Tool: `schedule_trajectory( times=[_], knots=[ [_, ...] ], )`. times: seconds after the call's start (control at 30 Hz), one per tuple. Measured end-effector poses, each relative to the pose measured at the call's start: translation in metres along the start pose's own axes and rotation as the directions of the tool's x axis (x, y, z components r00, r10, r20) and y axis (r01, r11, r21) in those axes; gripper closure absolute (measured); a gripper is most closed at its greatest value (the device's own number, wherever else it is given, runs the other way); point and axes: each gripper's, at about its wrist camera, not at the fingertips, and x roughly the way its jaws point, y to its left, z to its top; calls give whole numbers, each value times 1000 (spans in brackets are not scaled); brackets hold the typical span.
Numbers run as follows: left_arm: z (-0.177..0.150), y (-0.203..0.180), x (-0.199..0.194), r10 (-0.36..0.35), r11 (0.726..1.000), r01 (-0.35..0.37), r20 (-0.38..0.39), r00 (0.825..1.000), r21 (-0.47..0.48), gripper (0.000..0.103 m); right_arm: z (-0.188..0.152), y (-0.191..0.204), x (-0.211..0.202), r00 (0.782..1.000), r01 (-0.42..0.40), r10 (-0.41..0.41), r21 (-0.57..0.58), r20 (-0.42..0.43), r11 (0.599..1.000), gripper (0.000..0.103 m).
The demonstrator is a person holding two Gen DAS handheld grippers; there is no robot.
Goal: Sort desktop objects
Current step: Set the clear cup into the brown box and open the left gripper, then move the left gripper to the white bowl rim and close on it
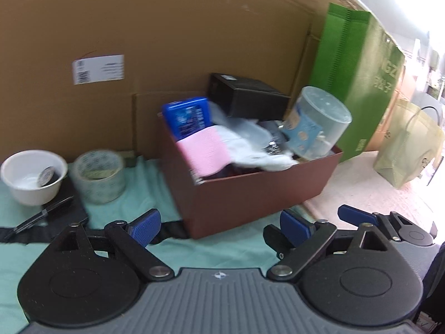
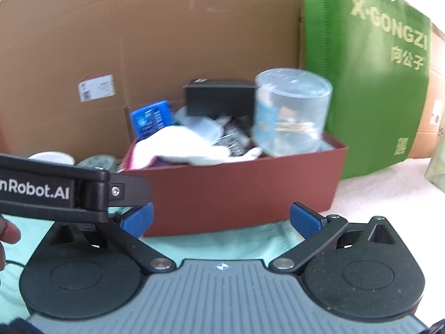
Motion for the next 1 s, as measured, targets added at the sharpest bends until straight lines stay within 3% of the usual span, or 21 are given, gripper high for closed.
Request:
schedule_trajectory(
  times=[0.43, 0.77, 1.0],
  knots=[
    [-24, 57, -34, 143, 988, -143, -16, 990, -54, 7, -15, 75, -1, 994, -70, 63, -81, -90, 994, 2],
    [-36, 90, -43, 249, 964, -252, -44, 968, -83, 7, -23, 121, -3, 983, -150, 134, -127, -126, 980, 2],
    [-40, 107, -48, 258, 960, -263, -62, 964, -99, 7, -21, 143, 2, 978, -177, 156, -158, -137, 972, 2]
  ],
)
